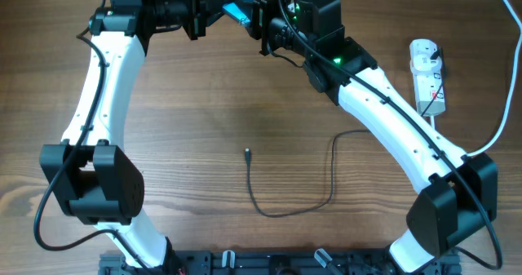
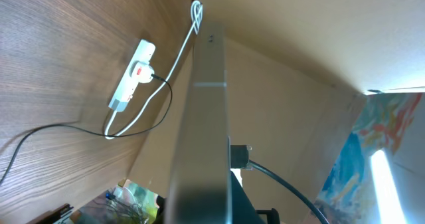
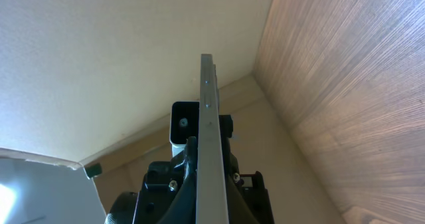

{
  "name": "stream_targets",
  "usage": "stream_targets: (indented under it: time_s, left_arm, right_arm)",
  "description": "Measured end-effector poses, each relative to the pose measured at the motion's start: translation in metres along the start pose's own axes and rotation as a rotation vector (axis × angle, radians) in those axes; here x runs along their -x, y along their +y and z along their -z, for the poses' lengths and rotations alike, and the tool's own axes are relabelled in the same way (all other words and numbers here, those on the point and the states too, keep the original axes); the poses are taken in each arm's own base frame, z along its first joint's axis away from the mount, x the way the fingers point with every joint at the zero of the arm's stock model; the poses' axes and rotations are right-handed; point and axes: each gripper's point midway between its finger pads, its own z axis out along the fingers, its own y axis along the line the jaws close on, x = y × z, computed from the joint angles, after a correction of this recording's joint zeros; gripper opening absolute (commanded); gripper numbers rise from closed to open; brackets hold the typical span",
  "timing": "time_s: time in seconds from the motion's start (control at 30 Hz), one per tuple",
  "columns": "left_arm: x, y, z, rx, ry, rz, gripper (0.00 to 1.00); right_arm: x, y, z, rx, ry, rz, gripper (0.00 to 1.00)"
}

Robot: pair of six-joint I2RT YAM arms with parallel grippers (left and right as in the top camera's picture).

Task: Plug charger to phone and switch on socket

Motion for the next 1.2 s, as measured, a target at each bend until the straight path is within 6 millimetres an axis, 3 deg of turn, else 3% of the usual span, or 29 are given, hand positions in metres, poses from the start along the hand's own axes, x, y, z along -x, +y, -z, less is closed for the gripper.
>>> stream_targets:
  time_s: [0.03, 0.23, 0.33, 0.43, 0.5, 0.6, 0.73, 0.8, 0.83, 0.97, 1.07, 1.13, 1.2]
  left_arm:
    - [0.001, 0.000, 0.000, 0.001, -0.003, -0.010, 0.04]
    - [0.009, 0.008, -0.001, 0.035, -0.055, -0.136, 0.04]
    - [0.010, 0.024, 0.003, 0.092, -0.060, -0.208, 0.04]
    - [0.011, 0.052, 0.014, 0.192, -0.057, -0.298, 0.04]
    - [0.006, 0.067, 0.019, 0.243, -0.026, -0.404, 0.04]
    - [-0.003, 0.081, 0.022, 0.285, 0.039, -0.576, 0.04]
    - [-0.016, 0.097, 0.026, 0.322, 0.125, -0.751, 0.04]
    - [-0.021, 0.100, 0.028, 0.320, 0.161, -0.829, 0.04]
    - [-0.023, 0.099, 0.027, 0.304, 0.174, -0.855, 0.04]
    - [-0.035, 0.078, 0.026, 0.153, 0.206, -0.916, 0.04]
    - [-0.033, 0.046, 0.053, -0.072, 0.178, -0.915, 0.04]
    - [-0.028, 0.034, 0.081, -0.171, 0.144, -0.858, 0.04]
    - [-0.027, 0.033, 0.096, -0.201, 0.126, -0.790, 0.04]
  right_arm:
    - [0.000, -0.002, 0.000, -0.007, -0.002, -0.006, 0.36]
    - [0.024, -0.034, 0.005, -0.136, -0.131, -0.022, 0.51]
    - [0.058, -0.057, 0.018, -0.256, -0.270, 0.134, 0.64]
    - [0.099, -0.073, 0.040, -0.384, -0.355, 0.316, 0.67]
    - [0.121, -0.078, 0.054, -0.456, -0.378, 0.436, 0.77]
    - [0.145, -0.094, 0.076, -0.605, -0.346, 0.644, 0.80]
    - [0.136, -0.127, 0.093, -0.779, -0.185, 0.810, 0.81]
    - [0.130, -0.140, 0.100, -0.838, -0.126, 0.834, 0.88]
    - [0.128, -0.143, 0.101, -0.849, -0.103, 0.848, 0.92]
    - [0.119, -0.157, 0.110, -0.900, -0.012, 0.878, 0.91]
    - [0.104, -0.161, 0.105, -0.881, 0.086, 0.946, 0.80]
    - [0.083, -0.167, 0.097, -0.866, 0.154, 0.990, 0.71]
    - [0.067, -0.173, 0.090, -0.858, 0.199, 1.018, 0.58]
